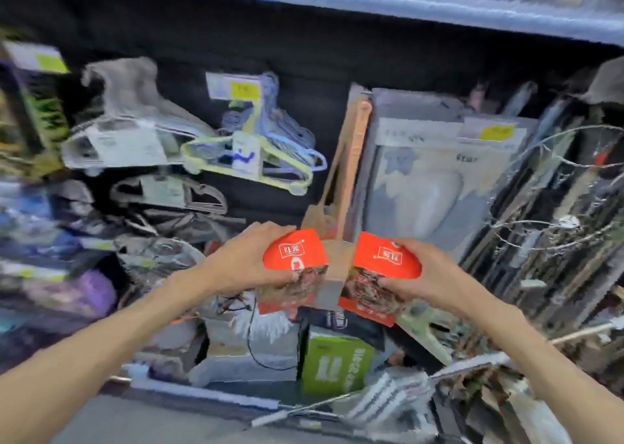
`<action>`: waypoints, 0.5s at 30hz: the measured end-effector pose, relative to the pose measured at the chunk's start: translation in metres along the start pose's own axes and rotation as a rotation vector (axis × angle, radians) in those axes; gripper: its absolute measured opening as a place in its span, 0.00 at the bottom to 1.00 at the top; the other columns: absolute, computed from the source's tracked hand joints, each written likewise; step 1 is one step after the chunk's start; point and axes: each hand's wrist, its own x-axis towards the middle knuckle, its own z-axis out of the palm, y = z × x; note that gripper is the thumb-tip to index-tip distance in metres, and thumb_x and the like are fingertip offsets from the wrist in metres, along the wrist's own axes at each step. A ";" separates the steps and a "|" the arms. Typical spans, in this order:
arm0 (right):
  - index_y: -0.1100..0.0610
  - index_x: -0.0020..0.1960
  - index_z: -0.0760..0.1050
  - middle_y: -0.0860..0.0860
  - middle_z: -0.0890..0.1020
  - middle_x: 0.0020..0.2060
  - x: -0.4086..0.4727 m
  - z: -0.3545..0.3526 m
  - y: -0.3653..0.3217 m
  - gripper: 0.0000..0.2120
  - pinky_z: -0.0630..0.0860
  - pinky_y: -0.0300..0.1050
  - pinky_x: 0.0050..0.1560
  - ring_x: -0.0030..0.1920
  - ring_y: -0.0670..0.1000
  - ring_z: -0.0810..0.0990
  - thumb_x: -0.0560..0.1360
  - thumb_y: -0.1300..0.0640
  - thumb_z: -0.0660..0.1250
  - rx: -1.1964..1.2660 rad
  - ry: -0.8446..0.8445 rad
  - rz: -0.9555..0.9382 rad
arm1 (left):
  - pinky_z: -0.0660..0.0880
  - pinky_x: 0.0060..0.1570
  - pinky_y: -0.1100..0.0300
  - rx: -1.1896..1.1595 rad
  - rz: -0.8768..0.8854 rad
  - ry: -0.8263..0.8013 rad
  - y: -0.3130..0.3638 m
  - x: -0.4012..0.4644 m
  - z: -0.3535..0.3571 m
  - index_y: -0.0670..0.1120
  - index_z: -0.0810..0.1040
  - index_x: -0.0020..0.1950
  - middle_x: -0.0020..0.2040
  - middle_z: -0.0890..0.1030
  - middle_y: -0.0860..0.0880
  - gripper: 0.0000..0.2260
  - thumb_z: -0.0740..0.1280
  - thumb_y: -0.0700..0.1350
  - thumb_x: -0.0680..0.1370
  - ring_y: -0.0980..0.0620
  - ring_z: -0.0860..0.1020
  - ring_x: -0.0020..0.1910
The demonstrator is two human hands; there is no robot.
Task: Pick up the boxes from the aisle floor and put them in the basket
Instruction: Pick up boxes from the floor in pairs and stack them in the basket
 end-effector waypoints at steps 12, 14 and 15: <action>0.46 0.69 0.68 0.43 0.75 0.58 0.095 0.208 -0.371 0.35 0.75 0.43 0.55 0.54 0.45 0.76 0.66 0.40 0.77 0.046 -0.299 -0.519 | 0.69 0.62 0.53 0.165 -0.550 0.210 -0.179 -0.352 -0.200 0.55 0.63 0.76 0.63 0.73 0.54 0.41 0.69 0.72 0.69 0.54 0.70 0.60; 0.47 0.70 0.67 0.45 0.75 0.59 0.102 0.250 -0.429 0.39 0.76 0.45 0.55 0.54 0.46 0.77 0.65 0.36 0.76 0.071 -0.344 -0.585 | 0.69 0.62 0.52 0.202 -0.639 0.254 -0.202 -0.410 -0.227 0.52 0.66 0.75 0.63 0.75 0.51 0.42 0.68 0.73 0.68 0.52 0.72 0.61; 0.45 0.71 0.66 0.45 0.75 0.60 0.105 0.272 -0.457 0.40 0.77 0.47 0.55 0.54 0.46 0.77 0.64 0.33 0.75 0.078 -0.372 -0.616 | 0.69 0.63 0.52 0.225 -0.676 0.274 -0.211 -0.439 -0.240 0.51 0.67 0.74 0.64 0.76 0.50 0.43 0.66 0.75 0.67 0.50 0.73 0.61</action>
